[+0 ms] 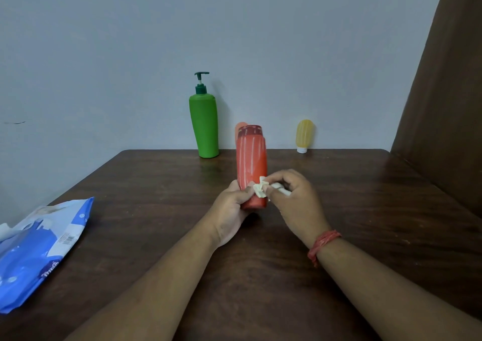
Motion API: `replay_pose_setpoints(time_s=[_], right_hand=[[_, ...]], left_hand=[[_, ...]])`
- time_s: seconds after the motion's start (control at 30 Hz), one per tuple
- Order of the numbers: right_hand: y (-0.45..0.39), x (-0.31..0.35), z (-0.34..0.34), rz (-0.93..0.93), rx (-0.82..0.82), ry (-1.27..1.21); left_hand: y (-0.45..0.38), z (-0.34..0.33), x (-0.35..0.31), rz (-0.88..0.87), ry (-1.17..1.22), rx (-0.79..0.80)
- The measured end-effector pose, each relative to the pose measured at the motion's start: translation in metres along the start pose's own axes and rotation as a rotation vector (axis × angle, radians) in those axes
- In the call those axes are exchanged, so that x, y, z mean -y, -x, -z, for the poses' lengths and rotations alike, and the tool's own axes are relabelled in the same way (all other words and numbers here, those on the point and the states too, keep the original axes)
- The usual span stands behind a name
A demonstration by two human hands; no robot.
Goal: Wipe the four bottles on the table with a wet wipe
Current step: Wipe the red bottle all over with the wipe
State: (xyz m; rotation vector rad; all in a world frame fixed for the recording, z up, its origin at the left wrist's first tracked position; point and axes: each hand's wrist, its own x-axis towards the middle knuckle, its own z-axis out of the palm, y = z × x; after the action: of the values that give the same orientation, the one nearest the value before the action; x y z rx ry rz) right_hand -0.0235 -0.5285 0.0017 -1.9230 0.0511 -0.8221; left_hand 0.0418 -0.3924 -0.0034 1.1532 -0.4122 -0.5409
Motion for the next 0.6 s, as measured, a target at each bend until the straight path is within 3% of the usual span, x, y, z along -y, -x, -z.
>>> replay_pose_setpoints(time_s=[0.13,0.27,0.33,0.5,0.6], right_hand=[[-0.001,0.001,0.002,0.019,-0.070,0.023],[0.004,-0.001,-0.008,-0.028,0.137,-0.056],[0.004,-0.001,-0.009,-0.094,0.151,-0.109],[-0.008,0.001,0.008,-0.214,-0.125,-0.324],[-0.007,0.001,0.011,-0.240,-0.119,-0.344]], left_hand=[[0.001,-0.004,0.003,0.005,-0.010,0.012],[-0.003,0.006,-0.003,-0.026,0.154,-0.103],[-0.002,0.008,-0.005,-0.019,0.133,-0.093],[0.003,0.000,-0.001,0.037,-0.156,0.088],[0.004,0.000,0.001,0.027,-0.167,0.095]])
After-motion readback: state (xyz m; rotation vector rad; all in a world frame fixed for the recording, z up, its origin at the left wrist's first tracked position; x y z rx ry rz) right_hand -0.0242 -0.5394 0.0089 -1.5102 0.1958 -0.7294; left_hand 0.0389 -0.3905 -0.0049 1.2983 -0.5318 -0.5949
